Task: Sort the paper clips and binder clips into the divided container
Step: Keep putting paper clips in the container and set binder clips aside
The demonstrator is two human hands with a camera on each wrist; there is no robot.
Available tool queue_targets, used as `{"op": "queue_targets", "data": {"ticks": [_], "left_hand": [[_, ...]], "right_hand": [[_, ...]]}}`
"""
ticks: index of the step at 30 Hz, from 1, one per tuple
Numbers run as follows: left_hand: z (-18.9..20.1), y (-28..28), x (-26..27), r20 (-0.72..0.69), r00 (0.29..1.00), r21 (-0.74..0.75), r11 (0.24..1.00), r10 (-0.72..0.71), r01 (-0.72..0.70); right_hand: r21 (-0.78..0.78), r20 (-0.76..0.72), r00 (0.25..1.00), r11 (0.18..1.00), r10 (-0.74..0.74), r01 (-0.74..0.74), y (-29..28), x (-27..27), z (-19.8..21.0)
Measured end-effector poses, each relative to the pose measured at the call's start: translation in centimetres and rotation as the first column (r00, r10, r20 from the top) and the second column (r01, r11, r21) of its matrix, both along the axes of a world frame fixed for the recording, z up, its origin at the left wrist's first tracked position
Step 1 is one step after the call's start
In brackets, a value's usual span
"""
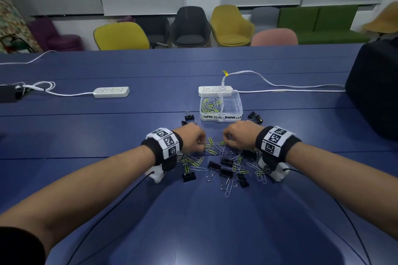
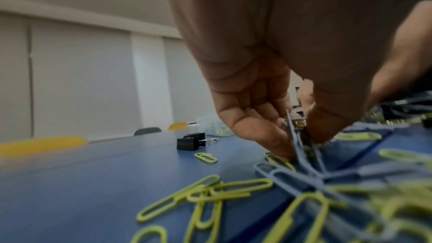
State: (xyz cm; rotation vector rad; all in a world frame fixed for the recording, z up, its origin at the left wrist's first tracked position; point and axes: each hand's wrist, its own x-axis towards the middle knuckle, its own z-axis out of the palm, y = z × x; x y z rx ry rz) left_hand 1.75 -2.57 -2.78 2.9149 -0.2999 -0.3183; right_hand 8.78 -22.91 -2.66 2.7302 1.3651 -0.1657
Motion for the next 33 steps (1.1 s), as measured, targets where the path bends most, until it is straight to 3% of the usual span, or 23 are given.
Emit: {"op": "queue_targets", "data": {"ticks": [9, 14, 17, 19, 22, 25, 29, 31, 33], "left_hand": [[3.9, 2.2, 0.9, 0.008, 0.997, -0.195, 0.978, 0.071, -0.068], [6.1, 2.9, 3.0, 0.088, 0.984, -0.197, 0.971, 0.153, -0.133], [6.4, 2.9, 4.7, 0.064, 0.979, -0.202, 0.963, 0.195, -0.179], [6.5, 2.9, 6.1, 0.026, 0.972, -0.227, 0.949, 0.232, -0.220], [6.8, 2.8, 8.4, -0.032, 0.960, -0.236, 0.931, 0.279, -0.278], [7.0, 2.2, 10.8, -0.069, 0.939, -0.263, 0.902, 0.337, -0.343], [5.9, 1.2, 13.6, -0.109, 0.903, -0.301, 0.852, 0.416, -0.429], [5.0, 0.9, 14.6, -0.122, 0.890, -0.292, 0.841, 0.440, -0.456], [4.6, 0.6, 14.9, -0.119, 0.888, -0.274, 0.845, 0.444, -0.459]], "right_hand": [[-0.097, 0.041, 0.999, 0.995, 0.027, -0.023, -0.2, 0.3, -0.5], [-0.101, 0.082, 0.996, 0.994, 0.043, -0.035, -0.3, -0.1, -0.9], [-0.015, -0.064, 0.996, 0.998, -0.057, 0.056, -0.5, 0.6, -0.4], [0.105, -0.235, 0.964, 0.982, -0.126, 0.154, -0.5, 1.6, 0.5], [0.220, -0.371, 0.908, 0.931, -0.197, 0.291, -0.2, 3.2, 2.4], [0.207, -0.544, 0.787, 0.863, -0.290, 0.461, 0.3, 4.9, 3.7], [0.188, -0.832, 0.457, 0.616, -0.314, 0.765, 1.7, 7.4, 4.0], [0.200, -0.889, 0.374, 0.510, -0.264, 0.836, 2.8, 8.5, 4.3], [0.196, -0.904, 0.342, 0.461, -0.256, 0.865, 3.8, 9.3, 4.7]]}}
